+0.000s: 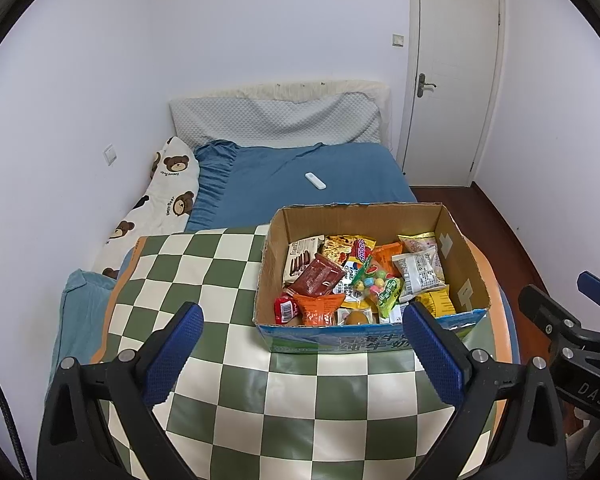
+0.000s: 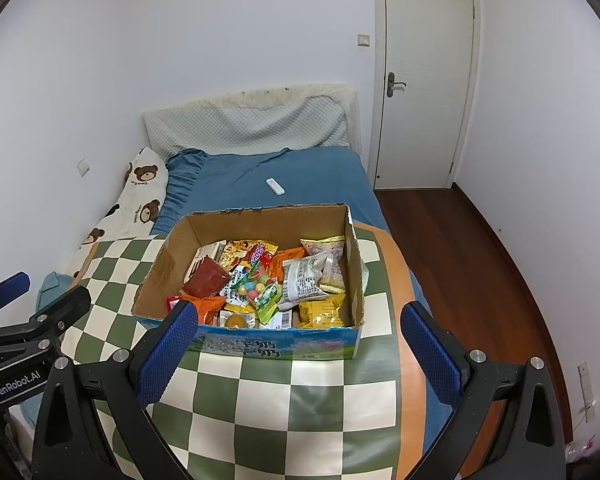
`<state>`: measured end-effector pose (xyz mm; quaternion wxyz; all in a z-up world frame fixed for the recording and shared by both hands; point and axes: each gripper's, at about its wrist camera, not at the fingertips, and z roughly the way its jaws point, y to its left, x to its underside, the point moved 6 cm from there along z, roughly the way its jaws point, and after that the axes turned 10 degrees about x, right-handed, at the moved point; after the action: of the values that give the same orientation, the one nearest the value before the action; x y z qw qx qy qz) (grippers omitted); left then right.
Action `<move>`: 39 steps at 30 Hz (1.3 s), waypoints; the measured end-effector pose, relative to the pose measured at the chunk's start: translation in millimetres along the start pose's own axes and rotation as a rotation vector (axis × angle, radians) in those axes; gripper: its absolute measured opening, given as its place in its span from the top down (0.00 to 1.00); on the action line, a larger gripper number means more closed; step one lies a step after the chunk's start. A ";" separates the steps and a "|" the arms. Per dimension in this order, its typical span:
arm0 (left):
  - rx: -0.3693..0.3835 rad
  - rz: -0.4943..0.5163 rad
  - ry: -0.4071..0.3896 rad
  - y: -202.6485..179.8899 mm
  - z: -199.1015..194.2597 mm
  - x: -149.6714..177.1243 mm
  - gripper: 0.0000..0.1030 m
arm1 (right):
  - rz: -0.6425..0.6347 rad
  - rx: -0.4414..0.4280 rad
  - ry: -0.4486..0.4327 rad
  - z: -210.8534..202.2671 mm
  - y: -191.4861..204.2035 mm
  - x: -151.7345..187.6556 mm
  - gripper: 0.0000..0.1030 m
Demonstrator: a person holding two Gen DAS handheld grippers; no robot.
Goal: Organize snacks
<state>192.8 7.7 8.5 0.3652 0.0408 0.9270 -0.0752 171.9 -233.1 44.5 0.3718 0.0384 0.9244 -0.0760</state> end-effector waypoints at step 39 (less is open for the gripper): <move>0.005 -0.006 -0.005 -5.2 -6.0 1.5 0.01 | -0.015 -0.005 -0.004 -3.7 5.0 2.1 0.00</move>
<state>187.0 3.7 12.4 0.3674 0.0386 0.9260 -0.0785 168.4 -227.6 45.1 0.3730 0.0304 0.9242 -0.0765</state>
